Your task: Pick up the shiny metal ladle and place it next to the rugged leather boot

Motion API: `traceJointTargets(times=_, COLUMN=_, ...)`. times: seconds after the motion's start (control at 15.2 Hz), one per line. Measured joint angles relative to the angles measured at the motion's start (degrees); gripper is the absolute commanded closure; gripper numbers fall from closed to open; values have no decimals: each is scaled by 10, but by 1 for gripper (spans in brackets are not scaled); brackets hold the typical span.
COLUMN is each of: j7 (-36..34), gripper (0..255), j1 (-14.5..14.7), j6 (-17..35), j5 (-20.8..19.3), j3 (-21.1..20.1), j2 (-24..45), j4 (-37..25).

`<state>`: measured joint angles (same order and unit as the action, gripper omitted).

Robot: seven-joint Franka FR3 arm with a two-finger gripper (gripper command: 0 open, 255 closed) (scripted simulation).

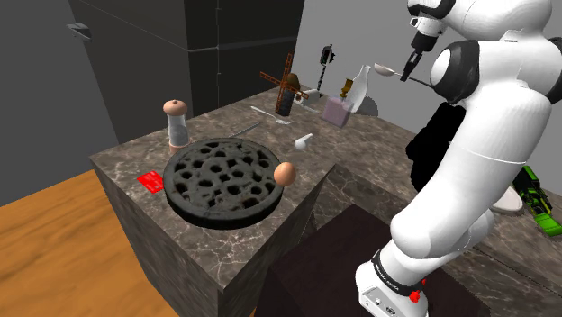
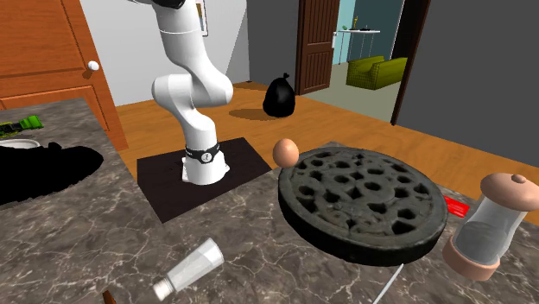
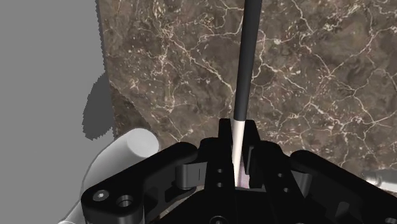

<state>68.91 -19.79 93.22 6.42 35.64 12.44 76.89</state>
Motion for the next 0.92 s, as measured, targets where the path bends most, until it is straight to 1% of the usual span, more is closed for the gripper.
traceJointTargets(times=0.53, j7=-8, gripper=255, j1=15, j6=74, j5=-16, j3=-2, j2=-25, j4=95)
traceJointTargets(times=0.92, j7=-10, gripper=255, j1=19, j6=120, j5=-17, j3=-4, j2=-28, j4=144)
